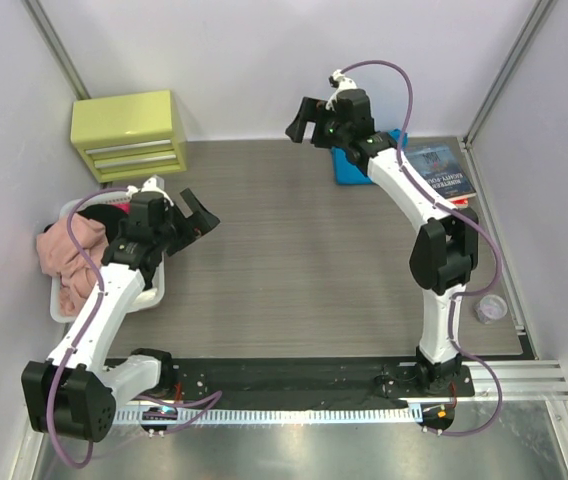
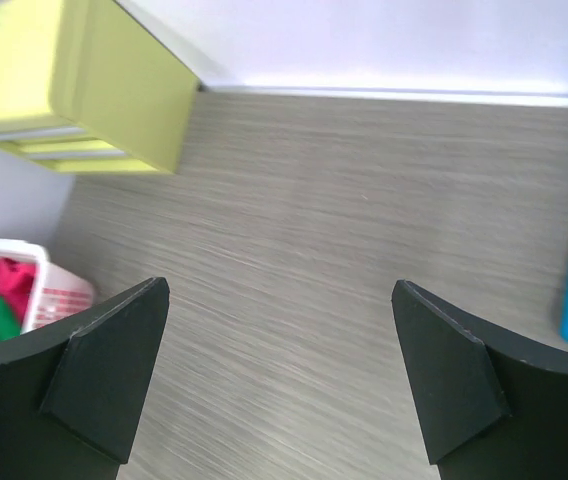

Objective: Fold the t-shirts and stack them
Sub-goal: Put the neatly folded tshirt into the corner of the board with the right arm

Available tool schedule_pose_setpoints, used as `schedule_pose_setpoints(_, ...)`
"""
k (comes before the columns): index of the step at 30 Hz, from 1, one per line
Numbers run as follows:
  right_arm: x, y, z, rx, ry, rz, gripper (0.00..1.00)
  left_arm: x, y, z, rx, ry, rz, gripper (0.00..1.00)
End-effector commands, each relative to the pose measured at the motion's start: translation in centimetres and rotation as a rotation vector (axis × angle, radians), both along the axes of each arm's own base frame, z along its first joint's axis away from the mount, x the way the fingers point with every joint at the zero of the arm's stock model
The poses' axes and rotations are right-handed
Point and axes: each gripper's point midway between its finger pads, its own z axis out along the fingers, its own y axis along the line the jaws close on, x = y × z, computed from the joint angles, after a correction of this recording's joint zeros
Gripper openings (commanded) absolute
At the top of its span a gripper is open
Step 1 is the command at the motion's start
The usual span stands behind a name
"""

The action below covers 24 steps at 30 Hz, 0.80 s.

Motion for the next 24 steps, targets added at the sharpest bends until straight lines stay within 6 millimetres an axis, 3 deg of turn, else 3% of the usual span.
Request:
schedule_pose_setpoints(1, 1.0, 1.8, -0.2, 0.121, 0.022, 0.11, 1.0, 0.2, 0.7, 0.7, 0.023, -0.041, 0.021, 1.0)
schedule_pose_setpoints(3, 1.2, 3.7, -2.1, 0.097, 0.031, 0.12, 1.0, 0.2, 0.6, 0.6, 0.022, -0.041, 0.015, 1.0)
schedule_pose_setpoints(4, 1.6, 4.3, -1.8, 0.093, 0.014, 0.116, 1.0, 0.1, 0.6, 0.5, 0.027, -0.038, 0.01, 1.0)
schedule_pose_setpoints(5, 1.6, 5.7, -3.9, 0.076, 0.047, 0.124, 1.0, 0.1, 0.7, 0.4, 0.032, -0.034, 0.011, 1.0)
schedule_pose_setpoints(6, 1.6, 6.5, -4.1, 0.084, 0.055, 0.134, 1.0, 0.0, 0.8, 0.2, 0.038, -0.029, 0.016, 1.0)
schedule_pose_setpoints(7, 1.8, 7.7, -3.1, 0.102, 0.038, 0.147, 1.0, 0.0, 1.1, 0.2, 0.042, -0.027, 0.028, 1.0)
schedule_pose_setpoints(8, 1.8, 8.7, -4.3, 0.103, 0.058, 0.16, 1.0, -0.1, 1.3, 0.1, 0.044, -0.025, 0.047, 1.0)
schedule_pose_setpoints(9, 1.1, 10.8, -4.3, 0.099, 0.052, 0.173, 1.0, 0.1, 2.3, 0.0, 0.066, -0.027, 0.103, 1.0)
schedule_pose_setpoints(11, 1.2, 12.5, -3.8, 0.082, 0.009, 0.14, 1.0, 0.2, 3.0, 0.2, 0.053, -0.05, 0.173, 1.0)
schedule_pose_setpoints(12, 0.8, 14.4, -5.2, 0.06, 0.008, 0.14, 1.0, 0.3, 3.3, 0.3, 0.052, -0.064, 0.191, 1.0)
schedule_pose_setpoints(13, 1.4, 14.7, -4.4, 0.058, -0.028, 0.107, 1.0, 0.3, 3.4, 0.4, 0.048, -0.075, 0.203, 1.0)
schedule_pose_setpoints(14, 1.6, 15.2, -4.7, 0.057, -0.032, 0.099, 1.0, 0.3, 3.5, 0.7, 0.04, -0.092, 0.209, 1.0)
schedule_pose_setpoints(15, 2.4, 14.8, -5.9, 0.036, -0.028, 0.051, 1.0, 0.2, 3.6, 0.8, 0.04, -0.097, 0.213, 1.0)
schedule_pose_setpoints(18, 3.8, 11.9, -5.9, -0.059, -0.046, -0.066, 1.0, 0.2, 3.6, 0.6, 0.06, -0.094, 0.201, 1.0)
schedule_pose_setpoints(19, 4.4, 9.0, -4.6, -0.113, -0.068, -0.164, 1.0, 0.2, 3.3, 0.7, 0.052, -0.094, 0.183, 1.0)
schedule_pose_setpoints(20, 4.0, 7.2, -4.6, -0.193, -0.063, -0.176, 1.0, 0.2, 3.1, 0.7, 0.053, -0.097, 0.165, 1.0)
schedule_pose_setpoints(21, 3.7, 5.5, -3.3, -0.23, -0.074, -0.199, 1.0, 0.3, 2.8, 0.6, 0.062, -0.094, 0.14, 1.0)
schedule_pose_setpoints(22, 2.2, 2.0, -2.1, -0.31, -0.062, -0.261, 1.0, 0.3, 2.4, 0.7, 0.057, -0.094, 0.112, 1.0)
schedule_pose_setpoints(24, -0.3, -1.8, -0.3, -0.389, -0.068, -0.316, 1.0, 0.4, 2.3, 1.0, 0.085, -0.104, 0.075, 1.0)
